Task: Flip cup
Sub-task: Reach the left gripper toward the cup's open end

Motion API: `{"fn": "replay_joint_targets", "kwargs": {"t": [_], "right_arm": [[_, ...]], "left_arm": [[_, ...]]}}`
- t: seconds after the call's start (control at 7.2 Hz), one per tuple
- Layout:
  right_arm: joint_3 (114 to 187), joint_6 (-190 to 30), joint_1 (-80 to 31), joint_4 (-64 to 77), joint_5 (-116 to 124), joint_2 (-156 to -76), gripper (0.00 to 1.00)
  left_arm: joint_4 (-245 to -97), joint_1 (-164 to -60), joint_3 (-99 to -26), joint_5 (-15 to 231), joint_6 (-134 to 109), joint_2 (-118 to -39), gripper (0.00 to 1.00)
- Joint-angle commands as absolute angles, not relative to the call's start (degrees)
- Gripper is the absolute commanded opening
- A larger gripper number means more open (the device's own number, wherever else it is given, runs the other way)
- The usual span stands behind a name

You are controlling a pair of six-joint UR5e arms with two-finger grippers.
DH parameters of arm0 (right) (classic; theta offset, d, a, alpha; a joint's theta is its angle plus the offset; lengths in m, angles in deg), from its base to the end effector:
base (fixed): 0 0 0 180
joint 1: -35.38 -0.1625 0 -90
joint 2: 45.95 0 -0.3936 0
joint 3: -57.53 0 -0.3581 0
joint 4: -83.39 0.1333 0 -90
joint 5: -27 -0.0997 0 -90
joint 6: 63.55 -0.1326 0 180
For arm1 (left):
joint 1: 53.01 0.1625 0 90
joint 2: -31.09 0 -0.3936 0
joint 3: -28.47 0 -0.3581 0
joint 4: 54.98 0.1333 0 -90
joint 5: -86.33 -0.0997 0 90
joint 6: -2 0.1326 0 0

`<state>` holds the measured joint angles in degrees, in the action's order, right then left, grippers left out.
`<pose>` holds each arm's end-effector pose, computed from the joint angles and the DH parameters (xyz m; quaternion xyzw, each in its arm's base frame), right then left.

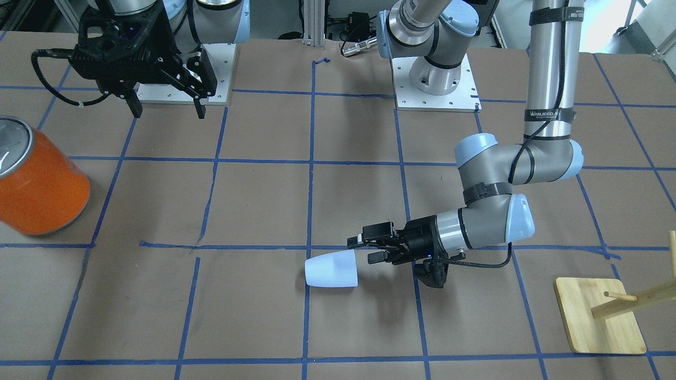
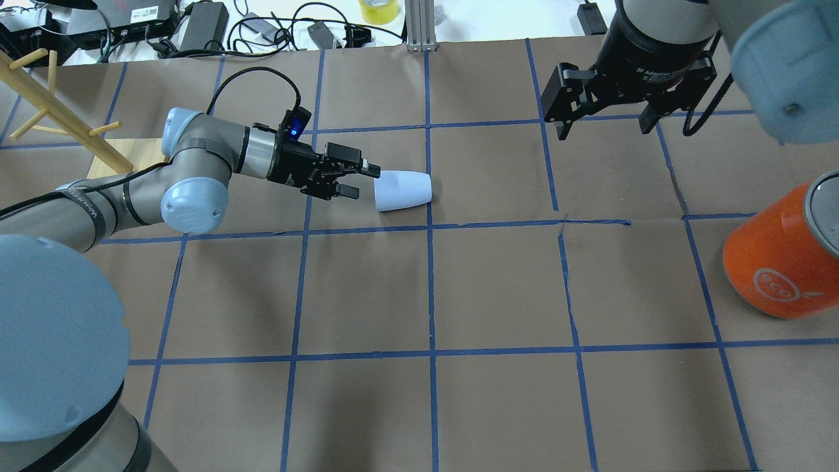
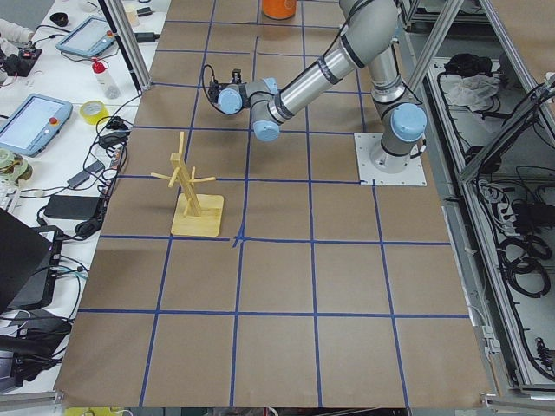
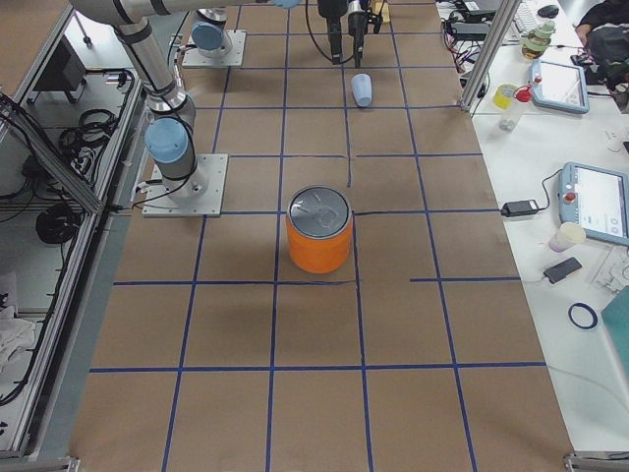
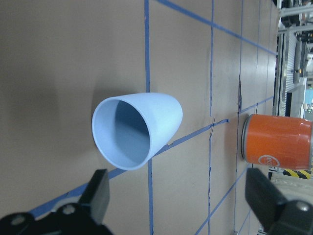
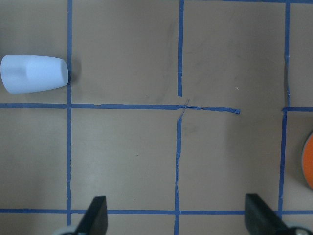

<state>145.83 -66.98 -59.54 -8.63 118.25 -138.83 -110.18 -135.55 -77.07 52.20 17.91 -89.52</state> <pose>0.1686 -0.4386 0.4640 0.0124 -0.9982 0.0582 0.0067 -0.1720 -0.5587 0.1504 -0.0186 -0.8802 0.0089 0.4742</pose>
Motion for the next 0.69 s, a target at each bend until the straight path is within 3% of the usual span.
{"fn": "replay_joint_targets", "kwargs": {"t": [0.0,0.28,0.56], "right_arm": [[145.94,-67.32,-59.54,-11.24,118.06,-138.76,1.0],[146.38,-67.41,-59.54,-13.98,117.97,-138.32,1.0],[149.01,-67.32,-59.46,-16.88,117.97,-138.67,1.0]], "left_arm": [[-107.81,-136.86,-75.34,52.31,9.19,-91.34,1.0],[-105.71,-136.95,-74.8,53.01,3.0,-91.51,0.93],[-103.95,-136.95,-74.8,56.59,2.62,-93.18,0.71]]}}
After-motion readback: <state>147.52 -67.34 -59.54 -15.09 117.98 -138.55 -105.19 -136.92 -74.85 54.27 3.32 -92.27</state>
